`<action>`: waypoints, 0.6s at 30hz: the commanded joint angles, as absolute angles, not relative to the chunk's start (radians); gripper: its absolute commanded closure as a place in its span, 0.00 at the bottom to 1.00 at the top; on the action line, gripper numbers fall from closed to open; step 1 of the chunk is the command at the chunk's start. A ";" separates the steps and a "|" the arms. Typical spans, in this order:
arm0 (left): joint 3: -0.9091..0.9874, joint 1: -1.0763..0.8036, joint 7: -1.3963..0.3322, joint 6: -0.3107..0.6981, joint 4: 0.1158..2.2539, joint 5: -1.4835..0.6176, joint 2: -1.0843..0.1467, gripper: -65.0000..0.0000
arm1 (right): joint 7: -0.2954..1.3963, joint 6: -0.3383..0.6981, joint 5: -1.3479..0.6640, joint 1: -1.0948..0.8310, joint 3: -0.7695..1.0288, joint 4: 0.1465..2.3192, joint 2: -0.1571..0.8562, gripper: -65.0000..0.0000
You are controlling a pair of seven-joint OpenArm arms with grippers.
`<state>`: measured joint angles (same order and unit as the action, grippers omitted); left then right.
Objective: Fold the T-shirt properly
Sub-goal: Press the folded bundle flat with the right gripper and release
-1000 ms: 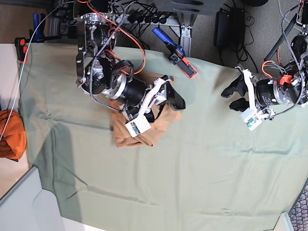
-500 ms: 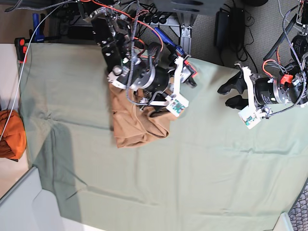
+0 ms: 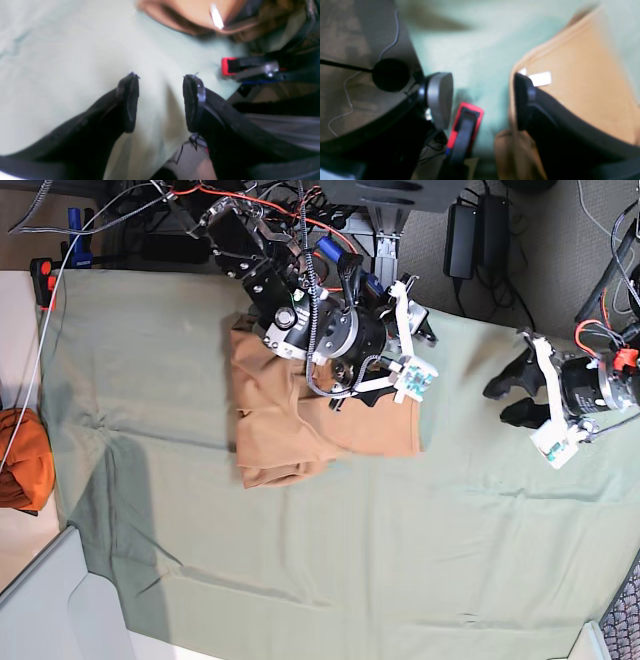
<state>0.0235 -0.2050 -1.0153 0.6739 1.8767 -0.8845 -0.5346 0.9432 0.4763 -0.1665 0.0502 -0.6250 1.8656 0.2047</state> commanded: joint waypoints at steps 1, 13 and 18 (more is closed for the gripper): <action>0.052 -0.197 -1.009 0.698 1.895 -0.920 -0.550 0.51 | 0.917 0.597 -0.173 0.066 -0.624 1.892 0.201 0.44; 0.128 -0.198 -1.066 0.698 1.895 -1.021 -0.550 0.51 | 0.916 0.595 -0.250 0.075 -0.618 1.958 0.124 0.44; 0.126 -0.200 -1.111 0.698 1.895 -1.137 -0.550 0.57 | 0.853 0.587 -0.181 0.088 -0.498 1.958 0.097 0.51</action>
